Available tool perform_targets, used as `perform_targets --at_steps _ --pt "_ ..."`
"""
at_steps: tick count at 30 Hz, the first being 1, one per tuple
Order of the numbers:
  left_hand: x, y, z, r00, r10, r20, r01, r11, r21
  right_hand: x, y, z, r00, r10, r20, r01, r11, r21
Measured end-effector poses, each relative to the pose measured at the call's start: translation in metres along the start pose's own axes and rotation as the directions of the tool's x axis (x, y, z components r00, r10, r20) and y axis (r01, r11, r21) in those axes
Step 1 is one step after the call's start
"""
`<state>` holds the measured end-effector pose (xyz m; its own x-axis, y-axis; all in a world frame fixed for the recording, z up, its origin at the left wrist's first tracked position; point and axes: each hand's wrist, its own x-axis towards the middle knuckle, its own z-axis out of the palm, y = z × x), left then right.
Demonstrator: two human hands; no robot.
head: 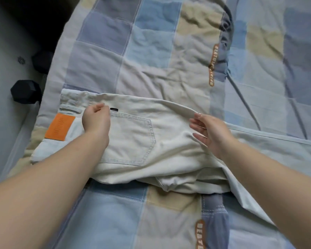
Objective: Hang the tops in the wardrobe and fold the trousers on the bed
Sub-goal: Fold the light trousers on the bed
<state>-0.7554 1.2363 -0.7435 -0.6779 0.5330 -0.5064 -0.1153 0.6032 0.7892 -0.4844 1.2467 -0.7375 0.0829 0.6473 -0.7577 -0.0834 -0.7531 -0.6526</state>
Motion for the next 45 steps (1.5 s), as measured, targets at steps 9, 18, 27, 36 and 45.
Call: perform_targets --at_steps 9,18,27,36,45 --pt "-0.181 -0.066 0.038 0.969 -0.054 0.242 0.031 0.995 0.098 -0.065 0.06 -0.133 0.997 0.063 -0.035 -0.061 0.997 0.048" --pt "-0.347 -0.128 0.142 0.902 -0.121 0.414 0.048 0.982 0.183 -0.099 0.106 -0.332 0.996 0.087 -0.024 -0.087 0.996 -0.005" --pt "-0.496 -0.219 0.262 0.724 -0.515 0.458 0.281 0.827 0.486 -0.147 0.192 -0.571 0.994 -0.108 0.029 0.066 0.358 -0.931" --pt "-0.56 -0.281 0.313 0.663 -0.576 0.479 0.398 0.813 0.426 -0.145 0.244 -0.616 0.914 -0.281 0.292 0.281 -0.081 -0.956" --pt "-0.569 -0.214 0.378 0.79 -0.328 0.517 0.368 0.929 0.027 -0.118 0.22 -0.609 0.873 -0.466 0.143 0.338 0.367 -0.867"
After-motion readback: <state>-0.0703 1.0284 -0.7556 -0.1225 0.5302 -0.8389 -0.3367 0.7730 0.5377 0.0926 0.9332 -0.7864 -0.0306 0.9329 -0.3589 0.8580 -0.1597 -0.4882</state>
